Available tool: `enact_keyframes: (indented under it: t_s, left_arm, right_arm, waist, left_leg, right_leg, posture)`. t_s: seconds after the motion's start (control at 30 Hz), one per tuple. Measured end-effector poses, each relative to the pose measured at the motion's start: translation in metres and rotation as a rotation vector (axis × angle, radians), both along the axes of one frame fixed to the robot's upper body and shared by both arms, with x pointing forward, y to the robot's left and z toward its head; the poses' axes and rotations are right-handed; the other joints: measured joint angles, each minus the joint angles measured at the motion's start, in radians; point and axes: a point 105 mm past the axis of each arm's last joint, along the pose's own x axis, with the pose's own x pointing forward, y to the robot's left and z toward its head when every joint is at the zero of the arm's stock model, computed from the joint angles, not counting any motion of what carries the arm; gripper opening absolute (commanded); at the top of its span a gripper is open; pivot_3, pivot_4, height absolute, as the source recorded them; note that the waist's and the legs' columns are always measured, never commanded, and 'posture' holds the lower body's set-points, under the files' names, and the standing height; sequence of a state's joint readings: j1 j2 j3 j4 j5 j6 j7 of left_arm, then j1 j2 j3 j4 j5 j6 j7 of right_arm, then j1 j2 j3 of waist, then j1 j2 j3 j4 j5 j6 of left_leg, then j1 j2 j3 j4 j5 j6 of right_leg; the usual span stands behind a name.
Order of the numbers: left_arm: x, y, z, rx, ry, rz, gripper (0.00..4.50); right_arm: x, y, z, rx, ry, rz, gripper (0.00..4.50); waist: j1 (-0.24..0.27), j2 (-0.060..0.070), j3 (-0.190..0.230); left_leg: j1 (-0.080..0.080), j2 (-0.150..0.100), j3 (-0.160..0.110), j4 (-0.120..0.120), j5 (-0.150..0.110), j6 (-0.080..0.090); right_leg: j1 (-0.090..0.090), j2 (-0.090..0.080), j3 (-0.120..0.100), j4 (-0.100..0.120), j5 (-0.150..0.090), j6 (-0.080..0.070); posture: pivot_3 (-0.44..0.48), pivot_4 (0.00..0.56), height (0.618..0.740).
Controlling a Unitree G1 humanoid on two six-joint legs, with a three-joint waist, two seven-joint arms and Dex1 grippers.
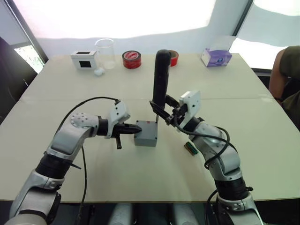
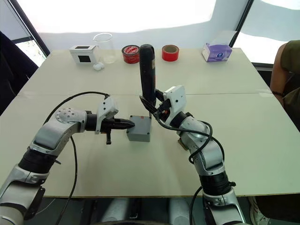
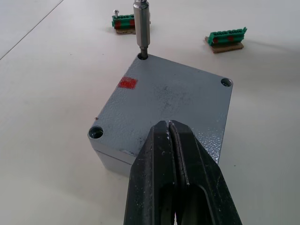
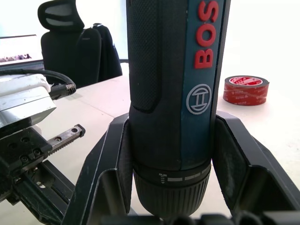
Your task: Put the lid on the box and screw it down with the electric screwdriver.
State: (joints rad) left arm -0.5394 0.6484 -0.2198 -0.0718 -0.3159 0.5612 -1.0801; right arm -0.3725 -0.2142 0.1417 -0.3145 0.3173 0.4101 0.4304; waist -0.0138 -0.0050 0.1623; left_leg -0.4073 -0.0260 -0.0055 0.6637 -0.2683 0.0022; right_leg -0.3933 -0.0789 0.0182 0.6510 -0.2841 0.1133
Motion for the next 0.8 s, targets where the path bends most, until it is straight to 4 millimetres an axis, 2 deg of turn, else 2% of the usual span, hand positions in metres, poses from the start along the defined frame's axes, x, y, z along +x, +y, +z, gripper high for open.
enact_keyframes:
  t_s: [0.27,0.8]
  left_arm:
    - [-0.0023,0.0001,-0.0030,0.002,0.006,0.001,0.00]
    - [-0.0022,0.0001,-0.0033,0.002,0.008,0.003,0.00]
  right_arm:
    - [0.0047,0.0067,-0.0059,-0.030,0.009,-0.016,1.76]
    - [0.0092,0.0057,-0.0051,0.004,0.012,-0.028,1.76]
  waist:
    - [0.002,-0.004,-0.007]
    - [0.001,-0.004,-0.008]
  left_leg:
    - [0.001,0.000,-0.001,0.000,0.000,0.000]
    - [0.001,0.000,-0.001,0.000,0.000,0.000]
  right_leg:
    - [0.001,0.000,0.000,0.000,0.000,0.000]
    - [0.002,0.000,0.000,0.000,0.000,0.000]
  posture:
    - [0.000,0.150,0.740]
    - [0.000,0.150,0.740]
